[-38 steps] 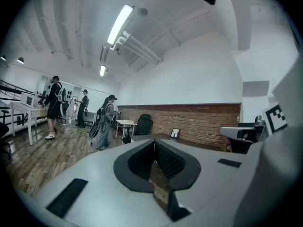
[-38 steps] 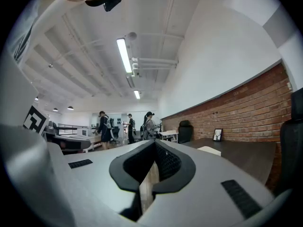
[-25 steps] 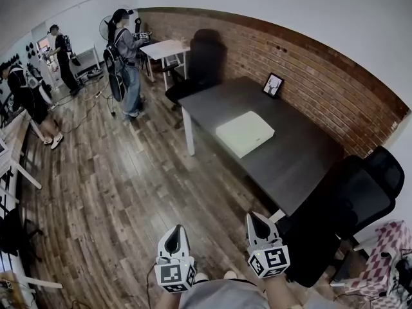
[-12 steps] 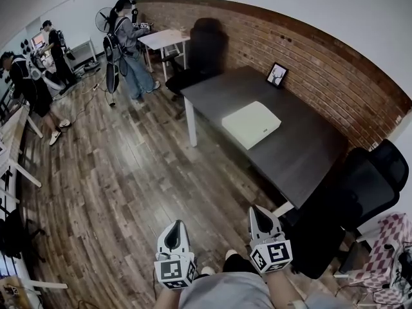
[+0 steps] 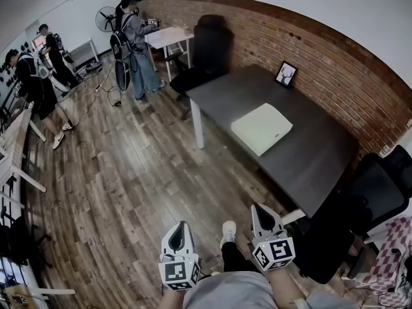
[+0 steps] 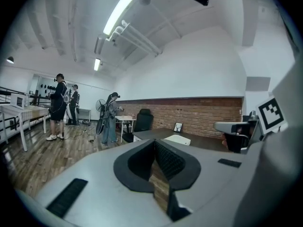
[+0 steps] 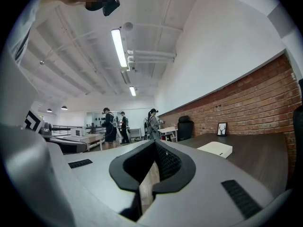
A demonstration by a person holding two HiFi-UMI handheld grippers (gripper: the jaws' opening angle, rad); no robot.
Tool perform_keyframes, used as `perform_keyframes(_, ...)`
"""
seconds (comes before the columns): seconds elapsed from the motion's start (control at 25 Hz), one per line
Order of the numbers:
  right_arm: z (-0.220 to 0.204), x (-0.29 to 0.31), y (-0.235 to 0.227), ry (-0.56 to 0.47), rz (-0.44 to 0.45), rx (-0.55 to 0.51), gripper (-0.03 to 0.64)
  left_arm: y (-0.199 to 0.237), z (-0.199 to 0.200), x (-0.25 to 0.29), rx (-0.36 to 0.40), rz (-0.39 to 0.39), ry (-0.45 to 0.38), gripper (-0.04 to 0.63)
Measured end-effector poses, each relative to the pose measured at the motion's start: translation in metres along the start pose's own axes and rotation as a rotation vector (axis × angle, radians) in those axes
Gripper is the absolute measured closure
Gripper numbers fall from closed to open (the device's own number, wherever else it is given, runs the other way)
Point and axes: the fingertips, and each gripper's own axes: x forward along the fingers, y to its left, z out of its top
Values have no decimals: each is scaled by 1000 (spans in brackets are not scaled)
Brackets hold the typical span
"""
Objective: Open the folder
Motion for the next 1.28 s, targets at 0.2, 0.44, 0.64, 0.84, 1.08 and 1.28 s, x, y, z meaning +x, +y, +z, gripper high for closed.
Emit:
perform_keyframes(0.2, -3, 51, -17, 5, 21, 13, 618, 9, 12, 49, 10, 17, 3, 592)
perform_keyframes(0.44, -1, 129, -58, 12, 40, 25, 618, 14, 31, 133, 24, 30, 14, 592)
perform_keyframes(0.64, 18, 201, -108, -15, 31, 15, 618, 11, 56, 216, 44, 26, -1, 591)
perform_keyframes(0.84, 32, 260, -168, -49, -14, 16, 618, -2, 79, 305, 65, -14, -6, 592)
perform_keyframes(1.08, 45, 300, -236, -76, -96, 30, 618, -36, 102, 389, 104, -96, -1, 592)
perform_keyframes(1.28, 33, 310, -275, -55, -178, 32, 618, -62, 100, 439, 125, -181, 21, 591)
